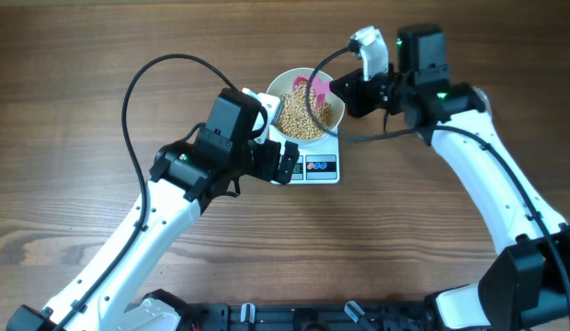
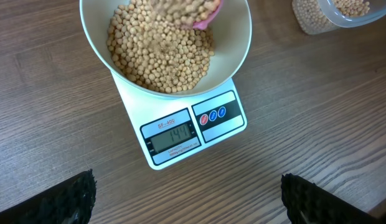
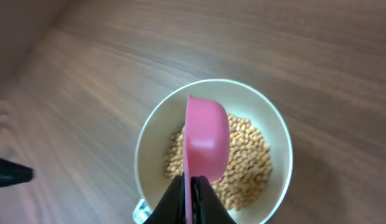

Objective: Scoop item into bowl and weigh 150g on scale

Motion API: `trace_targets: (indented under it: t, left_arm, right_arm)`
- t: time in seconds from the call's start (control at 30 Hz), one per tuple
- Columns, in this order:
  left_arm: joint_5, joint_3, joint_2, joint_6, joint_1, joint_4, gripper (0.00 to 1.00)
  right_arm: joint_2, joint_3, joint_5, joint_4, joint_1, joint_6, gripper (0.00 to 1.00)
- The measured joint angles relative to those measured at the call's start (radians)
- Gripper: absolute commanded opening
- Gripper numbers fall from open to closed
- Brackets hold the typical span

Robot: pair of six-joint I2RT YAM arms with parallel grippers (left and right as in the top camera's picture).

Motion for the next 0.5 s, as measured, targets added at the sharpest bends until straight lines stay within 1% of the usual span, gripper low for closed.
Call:
trace_targets:
  t: [0.23, 0.5]
  left_arm:
    - [0.0, 0.0, 0.0, 0.0, 0.0, 0.0, 1.0]
    - [0.0, 0.0, 0.0, 0.0, 0.0, 0.0, 1.0]
  right_arm:
    - [0.0, 0.0, 0.208, 0.009, 0.094, -0.096, 0.04]
    - [0.0, 0.0, 0.382, 0.026, 0.169, -0.226, 0.04]
